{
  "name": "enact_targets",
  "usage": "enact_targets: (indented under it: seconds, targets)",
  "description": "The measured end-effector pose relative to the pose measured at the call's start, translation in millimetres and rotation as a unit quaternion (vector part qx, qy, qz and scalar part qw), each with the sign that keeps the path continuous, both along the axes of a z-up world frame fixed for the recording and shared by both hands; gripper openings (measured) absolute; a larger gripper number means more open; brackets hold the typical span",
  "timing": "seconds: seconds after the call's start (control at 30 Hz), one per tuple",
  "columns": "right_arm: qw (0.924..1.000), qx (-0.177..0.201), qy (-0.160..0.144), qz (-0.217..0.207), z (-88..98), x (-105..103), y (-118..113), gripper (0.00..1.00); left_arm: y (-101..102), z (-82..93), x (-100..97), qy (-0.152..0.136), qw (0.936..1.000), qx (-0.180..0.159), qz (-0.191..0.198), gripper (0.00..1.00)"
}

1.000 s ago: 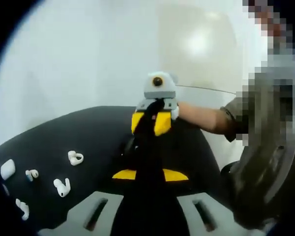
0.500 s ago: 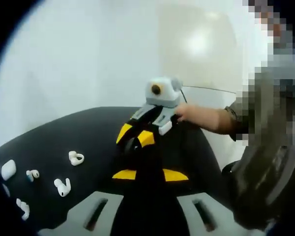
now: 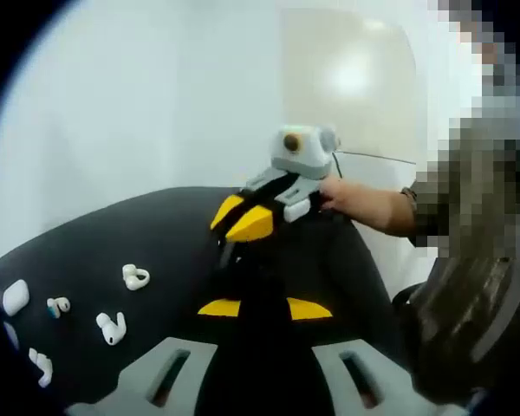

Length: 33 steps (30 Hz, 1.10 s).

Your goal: Pick up three earphones and place each one into its charging case using tactile feedback, ensure that each earphone is properly inserted and securely positioned inside the case.

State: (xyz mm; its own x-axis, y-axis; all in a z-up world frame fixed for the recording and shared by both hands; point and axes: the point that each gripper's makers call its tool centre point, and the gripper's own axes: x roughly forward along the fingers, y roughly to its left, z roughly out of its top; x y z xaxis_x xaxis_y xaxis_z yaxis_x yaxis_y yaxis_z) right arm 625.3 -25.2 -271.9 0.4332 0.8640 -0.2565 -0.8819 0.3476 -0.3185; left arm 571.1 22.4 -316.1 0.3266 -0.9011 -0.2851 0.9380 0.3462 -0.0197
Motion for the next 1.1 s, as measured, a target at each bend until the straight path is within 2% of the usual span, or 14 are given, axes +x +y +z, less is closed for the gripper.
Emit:
enact_targets:
  seconds: [0.03,0.17,0.27,0.4,0.57,0.67,0.7,0.83,0.87,0.9,0.93,0.97,1.1]
  targets:
    - [0.9996,-0.009,-0.027,0.001,10.1,-7,1,0.13,1,0.1,0.7,-0.001,1.0,0.0,0.001,0.14]
    - [0.9933,-0.053,-0.1,0.021,32.4,-32,11,0.13,0,0.7,-0.8,0.005,1.0,-0.001,0.006,0.14]
    - [0.9892,-0.072,-0.119,0.046,38.5,-54,25,0.13,-1,1.3,-2.7,0.008,0.9999,-0.003,0.01,0.14]
    - [0.977,-0.135,-0.16,0.043,32.2,-59,29,0.13,-1,1.1,-2.1,0.004,0.9999,-0.002,0.011,0.14]
    - [0.949,-0.23,-0.213,0.03,17.8,-57,28,0.13,-1,0.4,-2.4,0.001,0.9999,-0.001,0.011,0.14]
    - [0.9266,-0.283,-0.246,0.025,9.8,-55,29,0.13,-3,1.0,-4.6,-0.001,0.9999,0.0,0.012,0.14]
    - [0.9197,-0.295,-0.258,0.024,9.7,-55,29,0.13,-4,1.0,-5.2,-0.002,0.9999,0.0,0.013,0.14]
    - [0.9032,-0.326,-0.278,0.027,5.9,-53,33,0.13,-4,1.4,-6.1,-0.006,0.9999,0.001,0.014,0.14]
    - [0.897,-0.34,-0.282,0.027,5.4,-51,33,0.13,-5,1.5,-6.2,-0.007,0.9999,0.002,0.014,0.14]
    - [0.8965,-0.341,-0.282,0.027,3.6,-51,35,0.13,-5,1.6,-6.4,-0.007,0.9999,0.002,0.014,0.14]
    - [0.8856,-0.361,-0.291,0.027,3.1,-49,33,0.13,-5,1.6,-6.8,-0.007,0.9999,0.002,0.014,0.14]
    - [0.8798,-0.37,-0.297,0.025,2.4,-47,33,0.13,-5,1.6,-7.2,-0.007,0.9999,0.002,0.015,0.14]
    - [0.8735,-0.385,-0.297,0.028,2.2,-50,36,0.13,-5,2.1,-7.4,-0.009,0.9998,0.002,0.015,0.14]
